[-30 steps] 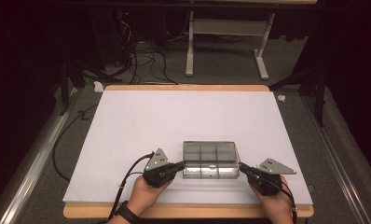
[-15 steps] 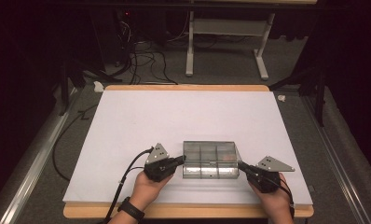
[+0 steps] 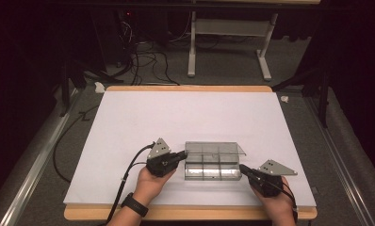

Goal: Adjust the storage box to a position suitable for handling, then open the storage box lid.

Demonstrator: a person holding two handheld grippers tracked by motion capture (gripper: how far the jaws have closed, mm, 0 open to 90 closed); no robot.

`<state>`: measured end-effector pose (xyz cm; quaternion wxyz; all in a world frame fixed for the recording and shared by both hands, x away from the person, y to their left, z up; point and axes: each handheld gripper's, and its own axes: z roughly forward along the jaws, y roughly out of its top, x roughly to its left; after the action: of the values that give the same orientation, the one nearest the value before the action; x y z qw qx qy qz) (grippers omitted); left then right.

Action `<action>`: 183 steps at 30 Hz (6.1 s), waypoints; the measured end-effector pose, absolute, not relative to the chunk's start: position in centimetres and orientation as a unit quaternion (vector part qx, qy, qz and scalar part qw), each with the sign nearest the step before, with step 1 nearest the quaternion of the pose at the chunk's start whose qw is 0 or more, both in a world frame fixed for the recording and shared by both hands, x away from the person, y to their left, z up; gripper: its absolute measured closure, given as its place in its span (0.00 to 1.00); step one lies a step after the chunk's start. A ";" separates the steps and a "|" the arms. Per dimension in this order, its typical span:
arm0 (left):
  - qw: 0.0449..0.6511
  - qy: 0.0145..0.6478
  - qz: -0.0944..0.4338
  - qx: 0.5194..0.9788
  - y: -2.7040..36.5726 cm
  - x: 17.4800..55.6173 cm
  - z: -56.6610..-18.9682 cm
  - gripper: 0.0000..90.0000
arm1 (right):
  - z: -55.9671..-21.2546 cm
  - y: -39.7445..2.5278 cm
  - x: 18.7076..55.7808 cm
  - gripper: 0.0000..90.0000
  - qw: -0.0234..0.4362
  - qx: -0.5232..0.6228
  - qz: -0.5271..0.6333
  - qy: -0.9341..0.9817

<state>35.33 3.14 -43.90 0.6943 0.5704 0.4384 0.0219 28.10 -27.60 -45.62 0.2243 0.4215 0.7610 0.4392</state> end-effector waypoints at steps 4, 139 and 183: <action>0.696 0.441 0.024 0.567 3.2 35.8 -43.9 1.00 | -45.7 -27.5 28.0 1.00 0.224 0.422 0.438 0.761; 0.599 0.487 0.164 0.614 12.5 37.3 -49.3 0.41 | -44.5 -32.3 29.8 0.74 0.164 0.537 0.259 0.786; 0.596 0.483 0.160 0.621 12.3 37.3 -49.4 0.41 | -43.8 -31.0 32.4 0.77 0.105 0.513 0.141 0.840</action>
<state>37.25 12.32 -49.43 0.5963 0.6210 0.4830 0.1599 32.36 -30.98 -43.82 0.1051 0.5126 0.8404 0.1414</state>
